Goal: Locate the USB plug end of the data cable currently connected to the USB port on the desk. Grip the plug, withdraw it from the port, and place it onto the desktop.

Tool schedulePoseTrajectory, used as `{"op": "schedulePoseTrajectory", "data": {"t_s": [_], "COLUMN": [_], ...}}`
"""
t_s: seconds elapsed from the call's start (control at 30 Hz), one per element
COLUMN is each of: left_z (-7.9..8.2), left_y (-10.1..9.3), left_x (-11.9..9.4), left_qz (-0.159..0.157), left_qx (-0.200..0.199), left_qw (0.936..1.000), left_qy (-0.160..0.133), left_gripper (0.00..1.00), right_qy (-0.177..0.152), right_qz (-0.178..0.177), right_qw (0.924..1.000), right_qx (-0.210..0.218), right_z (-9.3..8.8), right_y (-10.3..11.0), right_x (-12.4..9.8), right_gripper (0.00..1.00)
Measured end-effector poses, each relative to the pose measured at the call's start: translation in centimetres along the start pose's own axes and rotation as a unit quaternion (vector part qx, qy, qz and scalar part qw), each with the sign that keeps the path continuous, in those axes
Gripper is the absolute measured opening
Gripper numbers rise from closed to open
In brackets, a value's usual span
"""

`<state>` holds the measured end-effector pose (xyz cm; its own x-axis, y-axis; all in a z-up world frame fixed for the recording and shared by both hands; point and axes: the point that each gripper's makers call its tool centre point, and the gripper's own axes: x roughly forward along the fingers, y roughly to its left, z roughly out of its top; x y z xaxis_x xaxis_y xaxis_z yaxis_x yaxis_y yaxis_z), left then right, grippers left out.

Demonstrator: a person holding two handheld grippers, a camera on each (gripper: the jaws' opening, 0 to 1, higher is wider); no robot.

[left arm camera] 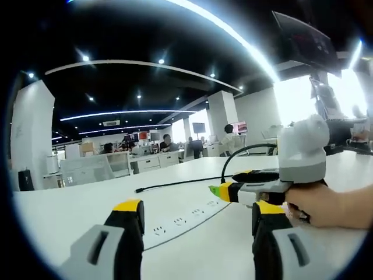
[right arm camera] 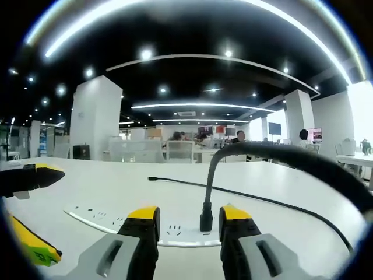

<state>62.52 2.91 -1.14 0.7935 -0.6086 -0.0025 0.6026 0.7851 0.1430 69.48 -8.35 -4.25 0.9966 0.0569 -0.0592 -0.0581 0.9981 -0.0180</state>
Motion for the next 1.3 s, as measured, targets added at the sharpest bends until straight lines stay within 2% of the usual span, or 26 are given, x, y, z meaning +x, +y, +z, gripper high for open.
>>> {"op": "schedulePoseTrajectory", "data": {"t_s": [0.23,0.57,0.73,0.97,1.07,1.3], "left_z": [0.4,0.2,0.4,0.3,0.2,0.2], "left_y": [-1.4,-2.0,-2.2,-2.2,-2.1,-2.4], "left_x": [0.3,0.6,0.6,0.7,0.7,0.8], "left_qz": [-0.017,-0.027,-0.030,-0.030,-0.028,-0.032], "left_qx": [0.001,0.006,0.003,0.004,0.006,0.010], "left_qw": [0.9999,0.9996,0.9996,0.9995,0.9996,0.9994], "left_qy": [0.001,0.005,0.004,0.006,0.007,0.007], "left_gripper": [0.75,0.76,0.76,0.75,0.75,0.75], "right_qy": [0.010,0.015,0.028,0.032,0.031,0.031], "right_qz": [0.001,0.002,0.003,-0.003,-0.013,-0.016], "right_qw": [0.9999,0.9998,0.9996,0.9994,0.9991,0.9985], "right_qx": [-0.003,0.011,0.004,-0.007,-0.025,-0.043], "right_z": [-0.3,-0.6,-1.1,-1.4,-1.4,-1.4], "right_y": [0.1,-0.1,0.0,-0.4,-1.0,-1.2], "right_x": [0.4,1.0,1.4,2.0,2.1,2.5], "right_gripper": [0.42,0.41,0.34,0.32,0.26,0.24]}}
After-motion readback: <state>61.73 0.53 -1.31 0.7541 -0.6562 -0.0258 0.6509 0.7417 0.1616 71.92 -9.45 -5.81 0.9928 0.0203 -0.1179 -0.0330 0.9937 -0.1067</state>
